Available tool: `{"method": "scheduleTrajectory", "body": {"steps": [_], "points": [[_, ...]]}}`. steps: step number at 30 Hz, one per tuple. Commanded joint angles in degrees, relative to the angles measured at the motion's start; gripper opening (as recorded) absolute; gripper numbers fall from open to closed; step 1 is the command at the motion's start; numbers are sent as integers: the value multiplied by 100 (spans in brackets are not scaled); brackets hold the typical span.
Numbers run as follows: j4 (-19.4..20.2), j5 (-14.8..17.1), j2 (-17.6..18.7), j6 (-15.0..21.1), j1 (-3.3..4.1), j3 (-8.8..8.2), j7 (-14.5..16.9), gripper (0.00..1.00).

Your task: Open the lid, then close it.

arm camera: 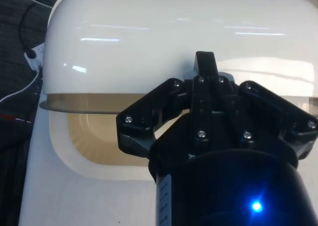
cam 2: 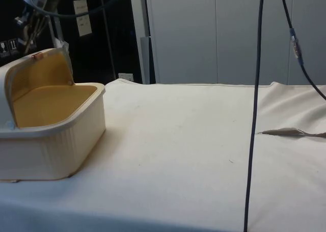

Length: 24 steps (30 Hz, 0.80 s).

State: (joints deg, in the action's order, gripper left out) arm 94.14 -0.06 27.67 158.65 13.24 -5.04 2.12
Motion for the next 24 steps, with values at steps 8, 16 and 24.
{"method": "scheduleTrajectory", "body": {"steps": [8,16,24], "points": [[6,0,-11,-69,-6,-6,17,0],[40,-29,-40,-160,6,-23,17,0],[109,-52,-132,-298,17,-34,11,0]]}}
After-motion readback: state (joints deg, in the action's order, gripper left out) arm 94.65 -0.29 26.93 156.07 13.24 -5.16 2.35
